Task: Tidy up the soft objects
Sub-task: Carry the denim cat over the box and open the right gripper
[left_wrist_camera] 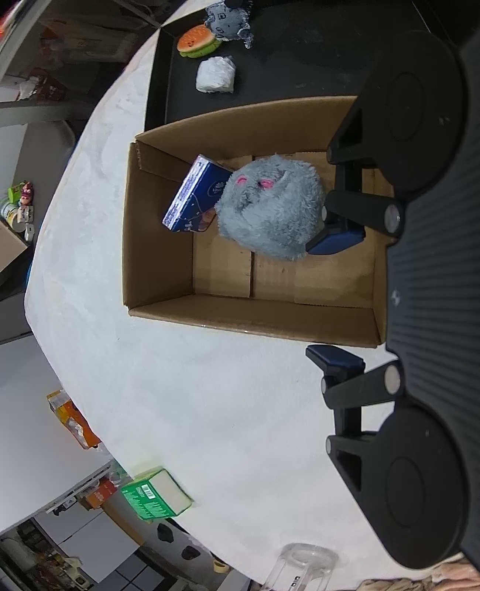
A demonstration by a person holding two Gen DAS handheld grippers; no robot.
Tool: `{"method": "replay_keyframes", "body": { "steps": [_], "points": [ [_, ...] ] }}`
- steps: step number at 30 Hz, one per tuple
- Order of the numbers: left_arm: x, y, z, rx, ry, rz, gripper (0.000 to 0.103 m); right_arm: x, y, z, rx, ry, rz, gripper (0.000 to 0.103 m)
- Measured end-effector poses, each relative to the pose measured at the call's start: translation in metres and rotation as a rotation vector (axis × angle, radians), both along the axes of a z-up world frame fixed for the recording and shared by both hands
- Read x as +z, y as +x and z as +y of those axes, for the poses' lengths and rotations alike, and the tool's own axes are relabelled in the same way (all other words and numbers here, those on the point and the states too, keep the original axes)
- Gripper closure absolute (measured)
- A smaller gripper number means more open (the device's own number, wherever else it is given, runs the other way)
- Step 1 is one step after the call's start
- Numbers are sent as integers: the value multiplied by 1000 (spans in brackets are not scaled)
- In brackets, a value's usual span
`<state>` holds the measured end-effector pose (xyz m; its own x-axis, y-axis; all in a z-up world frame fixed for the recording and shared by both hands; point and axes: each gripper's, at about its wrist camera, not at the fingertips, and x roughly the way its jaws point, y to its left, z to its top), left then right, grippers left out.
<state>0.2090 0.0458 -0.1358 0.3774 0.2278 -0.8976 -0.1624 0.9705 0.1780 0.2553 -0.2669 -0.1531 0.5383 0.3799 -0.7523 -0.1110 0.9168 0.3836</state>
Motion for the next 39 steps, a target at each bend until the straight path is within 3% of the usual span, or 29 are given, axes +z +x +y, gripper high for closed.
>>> {"method": "replay_keyframes", "body": {
  "steps": [28,39],
  "points": [
    [6,-20,37,55,-176,-91,51,65,-18,64,58,-60,-120,102],
    [1,-21,46,52,-222,-82,51,83,-23,106,110,-90,-159,102]
  ]
}}
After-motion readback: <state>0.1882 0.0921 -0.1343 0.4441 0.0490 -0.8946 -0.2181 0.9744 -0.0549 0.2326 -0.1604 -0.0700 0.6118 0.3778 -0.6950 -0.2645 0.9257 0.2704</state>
